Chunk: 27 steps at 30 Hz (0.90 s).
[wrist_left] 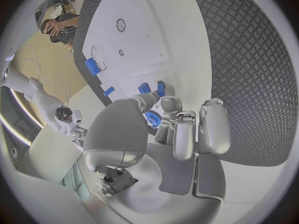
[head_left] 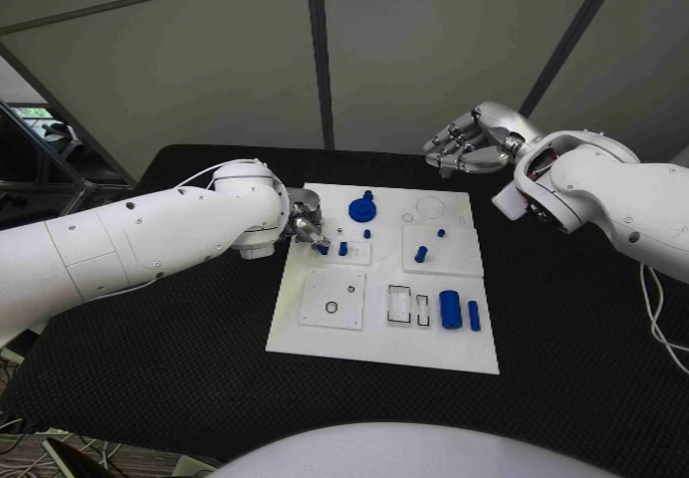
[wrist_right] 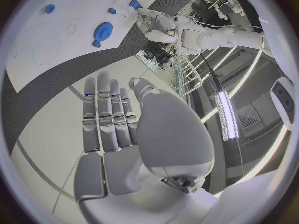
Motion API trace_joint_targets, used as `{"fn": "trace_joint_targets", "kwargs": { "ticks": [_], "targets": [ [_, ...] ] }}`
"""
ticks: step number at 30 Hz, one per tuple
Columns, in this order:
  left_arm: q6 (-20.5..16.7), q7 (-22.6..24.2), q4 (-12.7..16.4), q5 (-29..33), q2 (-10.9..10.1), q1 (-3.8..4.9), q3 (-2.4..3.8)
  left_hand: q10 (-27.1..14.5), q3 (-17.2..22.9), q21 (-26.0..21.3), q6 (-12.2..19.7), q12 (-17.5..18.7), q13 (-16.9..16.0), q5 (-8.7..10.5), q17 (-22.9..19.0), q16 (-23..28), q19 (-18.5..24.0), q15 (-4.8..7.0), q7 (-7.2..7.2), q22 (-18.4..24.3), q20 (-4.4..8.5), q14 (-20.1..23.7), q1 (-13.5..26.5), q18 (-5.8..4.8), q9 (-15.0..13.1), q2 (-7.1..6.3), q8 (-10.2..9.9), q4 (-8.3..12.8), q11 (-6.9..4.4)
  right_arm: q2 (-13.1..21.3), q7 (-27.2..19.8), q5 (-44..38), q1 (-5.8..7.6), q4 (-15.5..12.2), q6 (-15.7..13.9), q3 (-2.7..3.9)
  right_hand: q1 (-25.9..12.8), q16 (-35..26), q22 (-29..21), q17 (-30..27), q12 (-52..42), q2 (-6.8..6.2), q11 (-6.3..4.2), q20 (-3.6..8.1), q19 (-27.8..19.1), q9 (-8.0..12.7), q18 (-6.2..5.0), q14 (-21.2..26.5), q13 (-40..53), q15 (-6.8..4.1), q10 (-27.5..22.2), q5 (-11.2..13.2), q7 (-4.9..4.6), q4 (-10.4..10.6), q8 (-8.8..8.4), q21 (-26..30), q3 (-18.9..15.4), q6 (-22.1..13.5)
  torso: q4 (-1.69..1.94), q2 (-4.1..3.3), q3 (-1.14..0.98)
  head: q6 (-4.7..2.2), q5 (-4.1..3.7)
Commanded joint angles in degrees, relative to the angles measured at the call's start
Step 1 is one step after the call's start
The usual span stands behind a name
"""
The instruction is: Assemble the parts on the task board
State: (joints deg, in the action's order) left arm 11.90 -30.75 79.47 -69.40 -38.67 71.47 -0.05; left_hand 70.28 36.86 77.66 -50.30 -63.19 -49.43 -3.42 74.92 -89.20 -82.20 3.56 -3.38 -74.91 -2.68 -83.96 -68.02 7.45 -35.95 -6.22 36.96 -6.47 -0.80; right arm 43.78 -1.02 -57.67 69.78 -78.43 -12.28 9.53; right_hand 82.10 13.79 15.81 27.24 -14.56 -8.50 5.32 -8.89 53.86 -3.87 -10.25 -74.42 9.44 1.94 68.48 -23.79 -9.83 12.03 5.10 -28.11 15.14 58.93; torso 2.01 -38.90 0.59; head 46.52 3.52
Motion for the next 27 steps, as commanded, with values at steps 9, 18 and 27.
{"fn": "trace_joint_targets", "kwargs": {
  "ticks": [9, 18, 27],
  "targets": [
    [3.7, 0.4, -0.9, -0.4, 1.1, -0.23, -0.22, 1.3, 8.3, 0.3, -1.2, -0.6, -0.6, -4.63, 14.5, -0.5, -0.4, 0.53, 0.07, -5.1, 0.34, -5.9, 0.8, -4.10, 0.1, -1.90, 0.0, 7.7, -0.13, 0.0, -0.4, -0.1, 0.09, -0.1, 0.5, 0.03, -0.7, -0.4, -0.1, 0.1, 0.3, -0.03, 0.23, -0.47, 0.0, -0.1, -0.18, -0.1, -0.1, 0.40, 0.1, -0.2, -0.17, 0.1, -0.21, 0.4, 0.3, 0.3, 0.03, 0.01, 0.02, 0.17, -0.11],
    [2.9, 0.2, -1.2, -0.4, 1.6, -0.22, -0.24, 1.6, 8.3, 0.5, -1.3, -0.7, -0.9, -5.16, 14.7, -0.5, -0.6, 0.57, 0.12, -5.3, 0.37, -5.9, 1.0, -4.15, 0.1, -2.01, 0.0, 7.7, -0.17, 0.0, -0.3, -0.1, 0.09, -0.2, 0.6, 0.03, -0.7, -0.4, -0.1, 0.1, 0.3, -0.03, 0.23, -0.47, 0.0, -0.1, -0.18, -0.1, -0.1, 0.40, 0.1, -0.2, -0.17, 0.1, -0.21, 0.4, 0.3, 0.3, 0.05, 0.02, 0.04, 0.17, -0.21],
    [2.1, -0.8, -2.0, 0.6, 2.1, -0.18, -0.29, 1.8, 7.6, 0.3, -1.8, -0.3, -0.4, -5.28, 14.7, -0.5, -0.6, 0.68, 0.48, -5.3, 0.47, -5.9, 3.3, -4.12, -0.1, -1.37, 0.0, 5.9, -0.37, 0.0, -0.2, -0.1, 0.09, -0.2, 0.5, 0.03, -0.8, -0.4, -0.1, 0.1, 0.3, 0.00, 0.23, -0.49, 0.1, -0.1, -0.17, -0.2, -0.1, 0.40, 0.1, -0.2, -0.17, 0.1, -0.21, 0.4, 0.3, 0.3, 0.04, 0.03, 0.00, 0.13, -0.32]
  ]
}}
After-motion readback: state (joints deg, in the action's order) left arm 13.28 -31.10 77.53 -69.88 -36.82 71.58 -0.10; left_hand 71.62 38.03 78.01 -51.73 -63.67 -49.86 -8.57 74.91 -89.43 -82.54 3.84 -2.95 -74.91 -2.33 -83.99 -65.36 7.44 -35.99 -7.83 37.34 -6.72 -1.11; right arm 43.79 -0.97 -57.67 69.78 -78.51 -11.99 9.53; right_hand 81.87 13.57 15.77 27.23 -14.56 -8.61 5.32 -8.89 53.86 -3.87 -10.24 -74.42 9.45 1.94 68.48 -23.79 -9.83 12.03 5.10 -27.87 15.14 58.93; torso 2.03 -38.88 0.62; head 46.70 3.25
